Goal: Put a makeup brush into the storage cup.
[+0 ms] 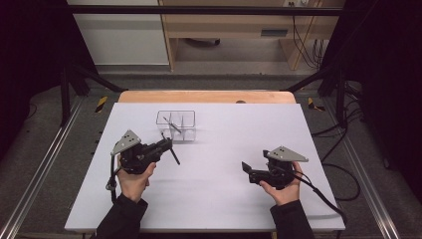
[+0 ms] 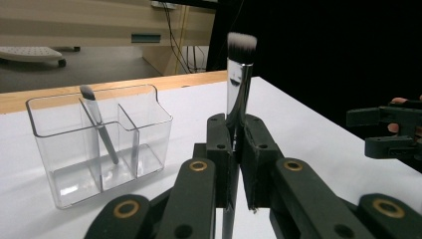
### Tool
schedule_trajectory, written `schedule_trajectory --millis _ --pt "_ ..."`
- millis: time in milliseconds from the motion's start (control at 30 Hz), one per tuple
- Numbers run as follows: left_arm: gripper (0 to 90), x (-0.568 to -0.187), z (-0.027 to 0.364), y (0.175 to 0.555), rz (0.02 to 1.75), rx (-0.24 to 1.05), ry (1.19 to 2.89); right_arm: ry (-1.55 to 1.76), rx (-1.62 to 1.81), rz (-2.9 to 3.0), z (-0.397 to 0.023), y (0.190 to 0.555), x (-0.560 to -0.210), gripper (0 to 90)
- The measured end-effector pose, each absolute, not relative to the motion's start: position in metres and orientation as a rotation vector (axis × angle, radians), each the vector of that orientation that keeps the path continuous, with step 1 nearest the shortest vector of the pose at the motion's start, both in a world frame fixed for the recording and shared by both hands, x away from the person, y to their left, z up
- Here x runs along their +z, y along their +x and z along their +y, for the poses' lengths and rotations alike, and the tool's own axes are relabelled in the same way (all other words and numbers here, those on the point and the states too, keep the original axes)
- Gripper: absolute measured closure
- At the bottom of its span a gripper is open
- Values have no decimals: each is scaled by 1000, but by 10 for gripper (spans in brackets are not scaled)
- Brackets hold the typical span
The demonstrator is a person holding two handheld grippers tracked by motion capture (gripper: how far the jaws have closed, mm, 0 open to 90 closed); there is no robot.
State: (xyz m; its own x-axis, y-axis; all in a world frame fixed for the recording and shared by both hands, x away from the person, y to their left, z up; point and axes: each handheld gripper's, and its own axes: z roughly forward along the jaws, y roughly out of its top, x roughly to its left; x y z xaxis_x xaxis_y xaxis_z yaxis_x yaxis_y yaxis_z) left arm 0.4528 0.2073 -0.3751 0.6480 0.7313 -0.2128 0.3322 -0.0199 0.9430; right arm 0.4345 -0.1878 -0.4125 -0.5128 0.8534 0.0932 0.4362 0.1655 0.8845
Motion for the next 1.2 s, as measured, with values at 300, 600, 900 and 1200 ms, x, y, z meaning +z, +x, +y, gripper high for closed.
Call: schedule_trajectory --millis 300,600,900,1200 --pt "829 -372 207 459 904 427 1632 1231 1236 2019 -192 435 -413 107" --pt "829 -368 206 464 911 436 1630 1243 1184 2032 -195 435 -413 93" --pt "829 -359 201 471 909 475 1641 1257 1190 2023 -201 435 -412 92" --pt "829 -354 194 478 908 499 1660 1267 1193 2018 -203 435 -411 93"
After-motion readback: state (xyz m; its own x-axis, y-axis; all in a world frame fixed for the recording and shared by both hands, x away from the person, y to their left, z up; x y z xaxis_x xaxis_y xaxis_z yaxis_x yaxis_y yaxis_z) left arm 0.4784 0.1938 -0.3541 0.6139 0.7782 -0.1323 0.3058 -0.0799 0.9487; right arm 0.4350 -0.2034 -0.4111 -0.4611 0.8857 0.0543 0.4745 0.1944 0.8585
